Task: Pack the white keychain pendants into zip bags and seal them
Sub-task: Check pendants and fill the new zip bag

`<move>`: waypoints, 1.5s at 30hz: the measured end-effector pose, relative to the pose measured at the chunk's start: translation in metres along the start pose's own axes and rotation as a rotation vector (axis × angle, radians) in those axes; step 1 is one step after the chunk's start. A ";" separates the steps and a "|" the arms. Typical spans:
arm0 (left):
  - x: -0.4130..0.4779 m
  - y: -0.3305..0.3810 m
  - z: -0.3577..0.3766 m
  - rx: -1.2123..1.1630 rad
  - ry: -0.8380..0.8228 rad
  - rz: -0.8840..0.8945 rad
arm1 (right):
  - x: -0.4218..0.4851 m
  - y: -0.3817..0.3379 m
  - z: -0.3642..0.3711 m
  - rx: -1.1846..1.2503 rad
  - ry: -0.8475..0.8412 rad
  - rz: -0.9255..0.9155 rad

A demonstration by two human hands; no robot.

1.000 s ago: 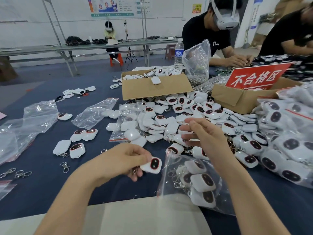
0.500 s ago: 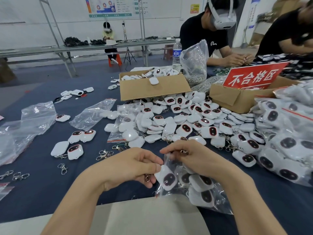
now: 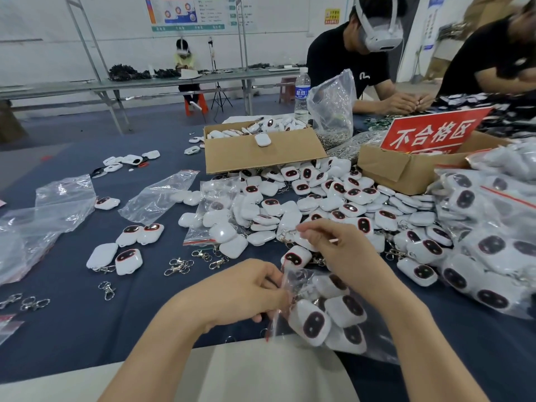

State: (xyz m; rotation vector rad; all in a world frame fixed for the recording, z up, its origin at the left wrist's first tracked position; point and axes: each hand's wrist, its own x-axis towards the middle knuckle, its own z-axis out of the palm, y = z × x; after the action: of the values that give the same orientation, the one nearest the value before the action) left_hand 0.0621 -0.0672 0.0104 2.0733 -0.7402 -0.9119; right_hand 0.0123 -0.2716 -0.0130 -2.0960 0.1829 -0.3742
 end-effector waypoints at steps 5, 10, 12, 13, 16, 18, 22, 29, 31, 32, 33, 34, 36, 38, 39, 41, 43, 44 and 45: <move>-0.001 -0.001 -0.002 0.122 -0.020 0.023 | 0.000 0.006 -0.003 -0.228 0.207 -0.057; -0.002 -0.005 -0.007 -0.078 -0.112 0.045 | -0.002 0.011 -0.002 -0.448 0.064 0.085; -0.002 -0.008 -0.010 -0.289 -0.122 0.040 | -0.002 0.010 -0.001 -0.456 0.045 0.084; -0.002 -0.009 -0.011 -0.401 -0.113 0.028 | -0.002 0.010 -0.001 -0.449 0.038 0.090; -0.002 -0.012 -0.015 -0.588 -0.066 -0.001 | 0.000 0.008 -0.001 -0.451 0.014 0.108; 0.003 -0.014 -0.016 -0.639 0.042 0.001 | 0.000 0.007 -0.001 -0.427 0.006 0.129; 0.018 -0.021 -0.011 -0.643 0.464 0.069 | 0.000 0.009 0.000 -0.431 -0.013 0.153; 0.028 -0.036 0.002 -0.454 0.753 0.189 | 0.004 0.009 0.001 -0.305 -0.021 0.177; 0.030 -0.038 0.005 -0.413 0.737 0.207 | 0.003 0.008 0.002 -0.244 -0.031 0.163; 0.030 -0.038 0.005 -0.388 0.731 0.217 | 0.003 0.008 0.002 -0.221 -0.034 0.149; 0.030 -0.039 0.006 -0.368 0.728 0.230 | 0.002 0.007 0.001 -0.190 -0.034 0.131; 0.030 -0.040 0.006 -0.355 0.726 0.245 | 0.001 0.007 0.001 -0.151 -0.028 0.114; 0.029 -0.042 0.007 -0.339 0.722 0.278 | 0.000 0.004 -0.001 -0.070 0.002 0.074; 0.029 -0.042 0.007 -0.318 0.714 0.311 | 0.000 0.002 -0.003 0.007 0.038 0.012; 0.030 -0.042 0.008 -0.303 0.711 0.327 | 0.000 0.001 -0.004 0.049 0.049 -0.020; 0.030 -0.043 0.008 -0.279 0.708 0.347 | 0.001 -0.001 -0.005 0.149 0.075 -0.064; 0.031 -0.044 0.008 -0.273 0.707 0.353 | 0.002 -0.003 -0.007 0.274 0.122 -0.076; 0.031 -0.044 0.008 -0.274 0.707 0.353 | 0.003 -0.004 -0.008 0.327 0.150 -0.072; 0.031 -0.044 0.009 -0.276 0.707 0.351 | 0.003 -0.004 -0.010 0.371 0.179 -0.063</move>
State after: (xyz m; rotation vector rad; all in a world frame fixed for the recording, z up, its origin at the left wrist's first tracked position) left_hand 0.0822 -0.0685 -0.0402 1.7615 -0.5236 -0.0534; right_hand 0.0119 -0.2784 -0.0040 -1.7054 0.1405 -0.5878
